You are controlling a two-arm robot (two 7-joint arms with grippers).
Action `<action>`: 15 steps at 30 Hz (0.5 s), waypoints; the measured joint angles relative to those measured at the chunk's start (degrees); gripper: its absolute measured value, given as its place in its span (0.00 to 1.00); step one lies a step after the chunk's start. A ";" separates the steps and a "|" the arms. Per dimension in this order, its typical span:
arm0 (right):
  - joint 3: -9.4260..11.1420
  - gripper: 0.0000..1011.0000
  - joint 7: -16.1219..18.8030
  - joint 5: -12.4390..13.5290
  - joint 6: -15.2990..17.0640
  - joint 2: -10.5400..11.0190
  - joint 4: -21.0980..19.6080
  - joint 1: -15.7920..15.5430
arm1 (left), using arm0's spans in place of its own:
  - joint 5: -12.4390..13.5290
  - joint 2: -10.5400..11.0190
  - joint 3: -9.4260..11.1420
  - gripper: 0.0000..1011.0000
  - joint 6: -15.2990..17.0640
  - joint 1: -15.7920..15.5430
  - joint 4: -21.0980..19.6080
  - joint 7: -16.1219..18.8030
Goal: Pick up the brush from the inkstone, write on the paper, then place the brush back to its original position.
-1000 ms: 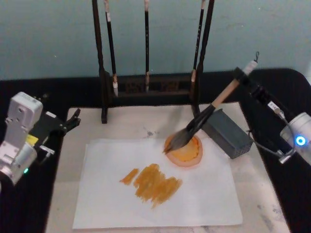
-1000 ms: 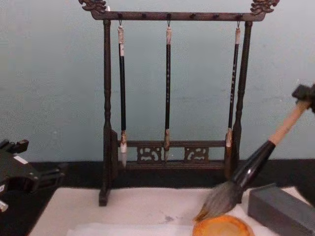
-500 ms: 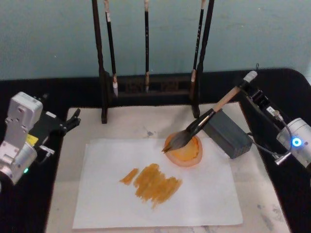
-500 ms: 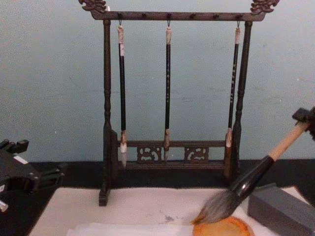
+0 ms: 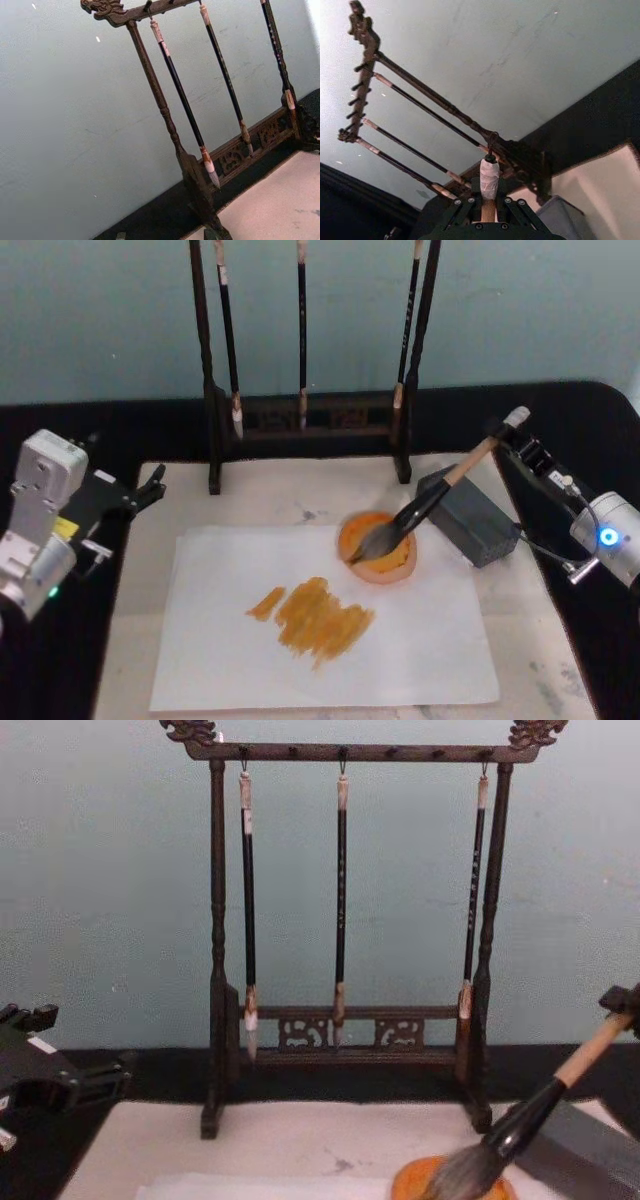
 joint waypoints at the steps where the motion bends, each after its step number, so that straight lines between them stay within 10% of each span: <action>1: -0.26 0.15 -0.05 0.00 -0.12 0.20 0.43 0.24 | 0.00 0.00 0.00 1.00 0.00 0.00 0.00 0.00; 15: -2.96 0.15 0.59 0.95 -1.31 -0.34 6.21 4.61 | 0.00 0.00 0.00 1.00 0.00 0.00 0.00 0.00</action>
